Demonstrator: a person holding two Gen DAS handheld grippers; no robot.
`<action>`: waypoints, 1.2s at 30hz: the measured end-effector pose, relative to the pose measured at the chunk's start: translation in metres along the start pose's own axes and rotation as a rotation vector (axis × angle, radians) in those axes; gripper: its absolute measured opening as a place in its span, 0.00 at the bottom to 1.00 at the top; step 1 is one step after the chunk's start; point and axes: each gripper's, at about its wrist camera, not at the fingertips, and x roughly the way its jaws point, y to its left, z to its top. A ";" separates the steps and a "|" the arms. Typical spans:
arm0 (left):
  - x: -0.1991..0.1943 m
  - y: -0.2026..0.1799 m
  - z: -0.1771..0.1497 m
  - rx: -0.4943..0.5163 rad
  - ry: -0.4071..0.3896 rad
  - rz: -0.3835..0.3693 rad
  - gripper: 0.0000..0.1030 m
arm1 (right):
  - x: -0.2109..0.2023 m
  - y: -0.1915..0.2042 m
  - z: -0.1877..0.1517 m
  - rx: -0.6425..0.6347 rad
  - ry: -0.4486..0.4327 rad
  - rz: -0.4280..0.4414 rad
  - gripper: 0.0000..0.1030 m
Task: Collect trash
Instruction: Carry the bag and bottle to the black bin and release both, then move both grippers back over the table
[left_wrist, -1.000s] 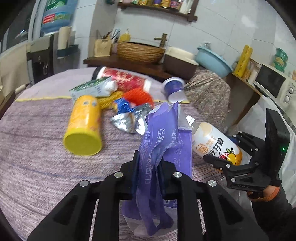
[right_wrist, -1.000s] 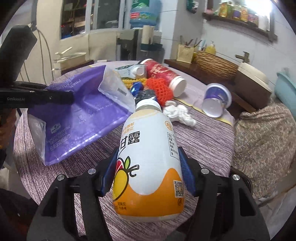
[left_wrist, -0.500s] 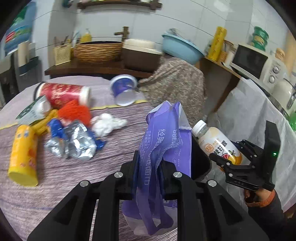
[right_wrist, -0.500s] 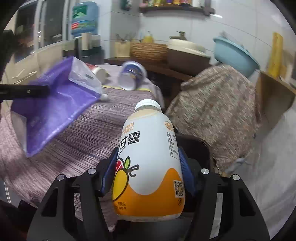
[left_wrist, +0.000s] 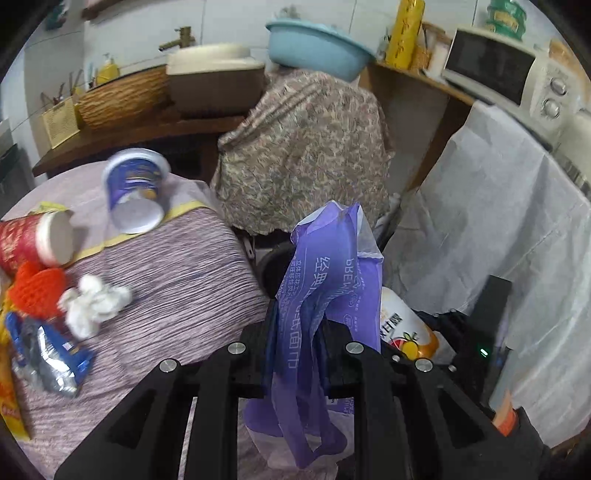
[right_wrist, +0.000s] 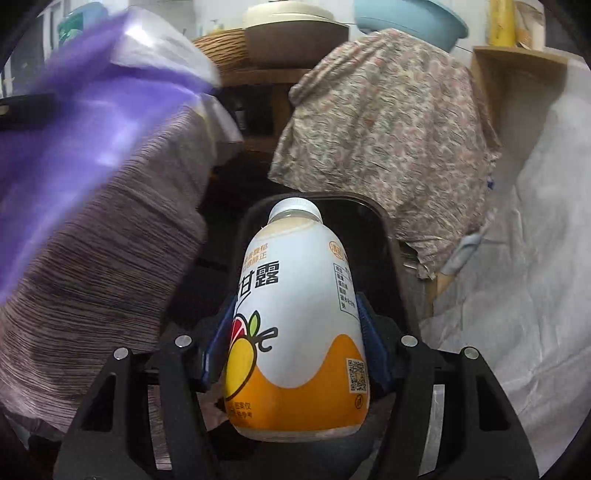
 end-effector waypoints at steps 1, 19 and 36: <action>0.012 -0.004 0.003 0.007 0.022 0.004 0.18 | -0.001 -0.005 -0.002 0.004 -0.004 -0.013 0.60; 0.161 -0.069 0.021 0.098 0.270 0.153 0.51 | -0.001 -0.052 -0.020 0.042 0.024 -0.088 0.60; 0.112 -0.057 0.039 0.065 0.113 0.131 0.72 | 0.087 -0.025 -0.012 -0.020 0.203 -0.013 0.60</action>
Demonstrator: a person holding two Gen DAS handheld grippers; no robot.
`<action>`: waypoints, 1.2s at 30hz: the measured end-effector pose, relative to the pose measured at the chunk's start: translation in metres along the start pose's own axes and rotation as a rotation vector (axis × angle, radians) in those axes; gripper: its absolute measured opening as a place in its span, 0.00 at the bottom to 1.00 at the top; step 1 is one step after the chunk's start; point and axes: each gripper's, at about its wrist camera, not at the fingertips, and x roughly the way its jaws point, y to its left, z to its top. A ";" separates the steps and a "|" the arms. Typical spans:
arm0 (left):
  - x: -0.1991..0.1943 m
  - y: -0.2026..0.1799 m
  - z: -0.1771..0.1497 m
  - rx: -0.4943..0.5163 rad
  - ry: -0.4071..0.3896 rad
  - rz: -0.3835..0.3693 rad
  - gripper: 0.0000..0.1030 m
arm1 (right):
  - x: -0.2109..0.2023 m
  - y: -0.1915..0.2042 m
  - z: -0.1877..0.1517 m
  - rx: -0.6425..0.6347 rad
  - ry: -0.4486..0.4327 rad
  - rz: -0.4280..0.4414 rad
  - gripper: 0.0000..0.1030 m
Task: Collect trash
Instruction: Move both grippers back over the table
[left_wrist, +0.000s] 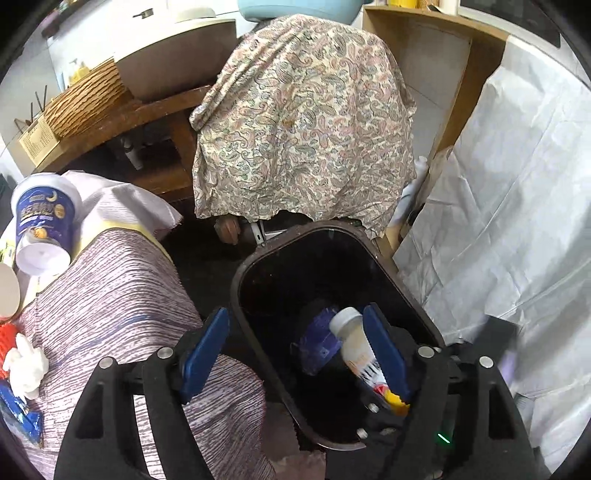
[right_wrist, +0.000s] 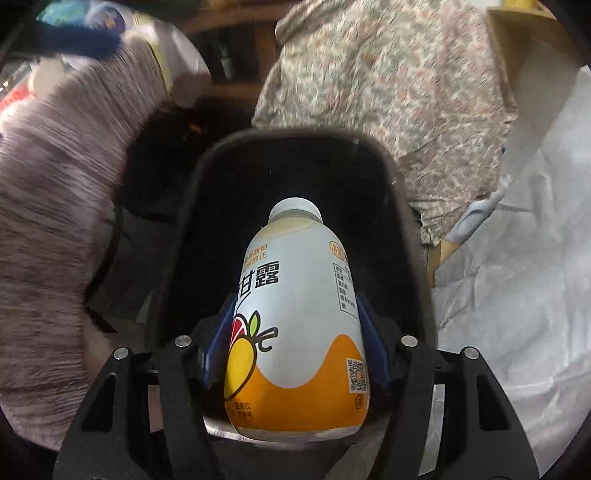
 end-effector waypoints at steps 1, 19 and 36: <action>-0.001 0.000 -0.001 -0.002 -0.003 -0.001 0.72 | 0.006 0.000 0.002 -0.001 0.012 -0.001 0.60; -0.027 0.018 -0.012 -0.028 -0.050 -0.019 0.74 | 0.010 -0.004 0.013 0.055 0.003 -0.021 0.73; -0.133 0.094 -0.080 -0.099 -0.215 0.015 0.83 | -0.108 0.046 0.005 -0.049 -0.197 -0.025 0.78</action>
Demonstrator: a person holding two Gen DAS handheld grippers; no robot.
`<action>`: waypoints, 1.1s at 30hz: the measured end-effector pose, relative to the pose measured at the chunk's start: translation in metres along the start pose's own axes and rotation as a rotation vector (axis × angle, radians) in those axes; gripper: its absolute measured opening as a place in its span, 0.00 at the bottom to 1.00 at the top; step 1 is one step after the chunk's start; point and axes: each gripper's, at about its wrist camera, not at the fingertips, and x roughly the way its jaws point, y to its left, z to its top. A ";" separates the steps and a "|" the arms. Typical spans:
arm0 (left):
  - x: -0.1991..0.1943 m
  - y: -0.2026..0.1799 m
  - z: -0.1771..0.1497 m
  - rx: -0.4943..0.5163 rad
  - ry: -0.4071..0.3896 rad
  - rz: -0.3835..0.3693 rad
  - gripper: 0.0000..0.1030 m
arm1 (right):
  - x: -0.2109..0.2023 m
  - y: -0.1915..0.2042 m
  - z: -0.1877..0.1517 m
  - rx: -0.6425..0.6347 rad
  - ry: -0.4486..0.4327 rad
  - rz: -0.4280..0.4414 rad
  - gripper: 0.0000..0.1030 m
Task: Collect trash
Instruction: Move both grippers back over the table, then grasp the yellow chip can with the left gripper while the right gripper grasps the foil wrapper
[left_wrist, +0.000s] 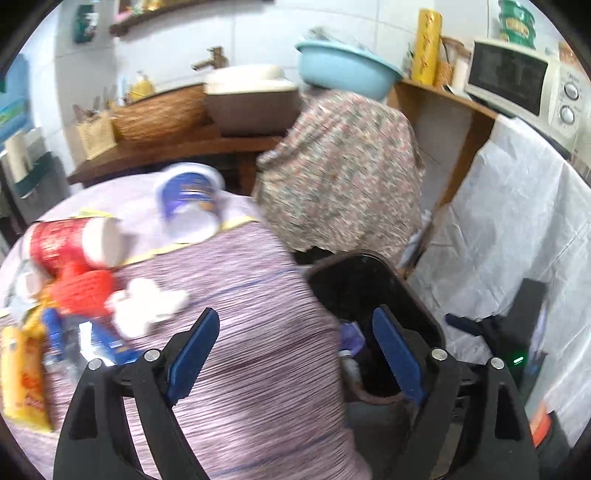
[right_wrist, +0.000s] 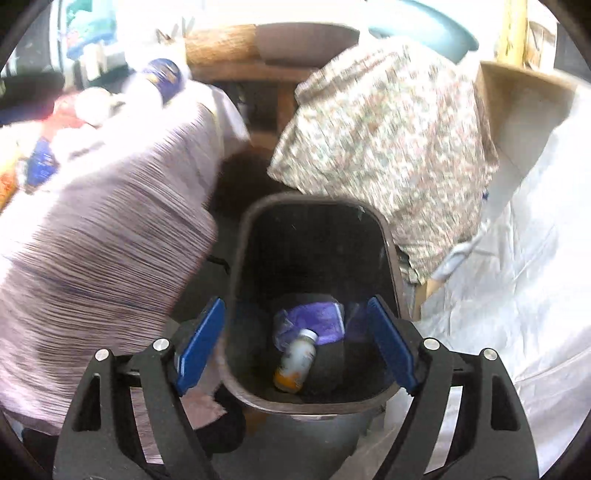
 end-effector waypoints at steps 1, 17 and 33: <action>-0.008 0.009 -0.003 -0.005 -0.010 0.012 0.84 | -0.007 0.005 0.003 -0.006 -0.014 0.005 0.79; -0.101 0.196 -0.065 -0.236 -0.028 0.305 0.92 | -0.072 0.150 0.038 -0.230 -0.170 0.253 0.83; -0.036 0.287 -0.058 -0.336 0.251 0.173 0.84 | -0.088 0.197 0.033 -0.318 -0.173 0.306 0.83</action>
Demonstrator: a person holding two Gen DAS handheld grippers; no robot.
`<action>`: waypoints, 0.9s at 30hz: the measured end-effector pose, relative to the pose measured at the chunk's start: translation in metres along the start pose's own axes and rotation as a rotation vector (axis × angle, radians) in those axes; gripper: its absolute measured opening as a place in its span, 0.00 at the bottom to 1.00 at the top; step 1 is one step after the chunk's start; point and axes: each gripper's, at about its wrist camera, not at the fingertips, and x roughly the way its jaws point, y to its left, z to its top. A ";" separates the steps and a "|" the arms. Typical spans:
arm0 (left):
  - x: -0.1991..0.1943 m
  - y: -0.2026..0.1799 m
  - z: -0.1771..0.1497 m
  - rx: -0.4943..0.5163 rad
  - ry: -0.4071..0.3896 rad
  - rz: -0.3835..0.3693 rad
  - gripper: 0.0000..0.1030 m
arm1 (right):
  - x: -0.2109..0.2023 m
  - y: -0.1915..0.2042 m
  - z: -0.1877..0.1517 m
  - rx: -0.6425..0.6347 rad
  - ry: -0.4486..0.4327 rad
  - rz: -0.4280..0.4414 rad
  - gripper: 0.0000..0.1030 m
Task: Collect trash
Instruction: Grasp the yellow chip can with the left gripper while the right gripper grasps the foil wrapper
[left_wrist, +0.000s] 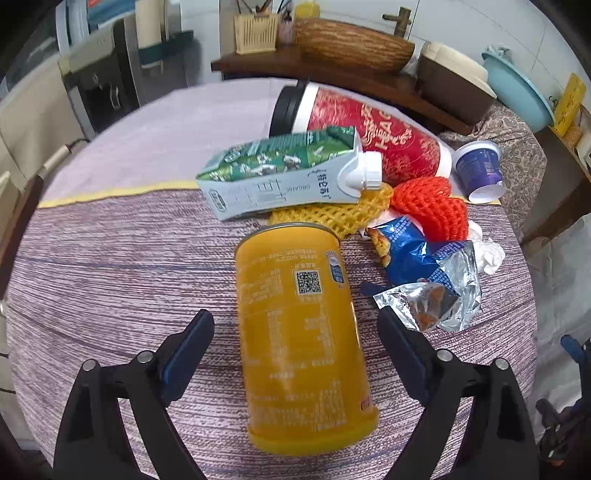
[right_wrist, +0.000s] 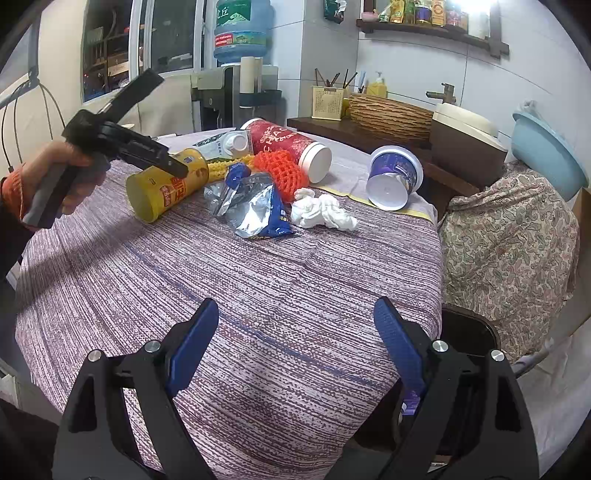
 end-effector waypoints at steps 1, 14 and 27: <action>0.003 0.001 0.001 -0.003 0.009 -0.011 0.83 | 0.000 0.002 0.000 -0.002 0.002 0.001 0.83; -0.002 0.021 -0.016 -0.099 -0.017 -0.101 0.64 | 0.018 0.019 0.013 -0.027 0.012 0.079 0.83; -0.053 0.013 -0.056 -0.120 -0.195 -0.137 0.64 | 0.071 0.033 0.055 -0.068 0.050 0.136 0.83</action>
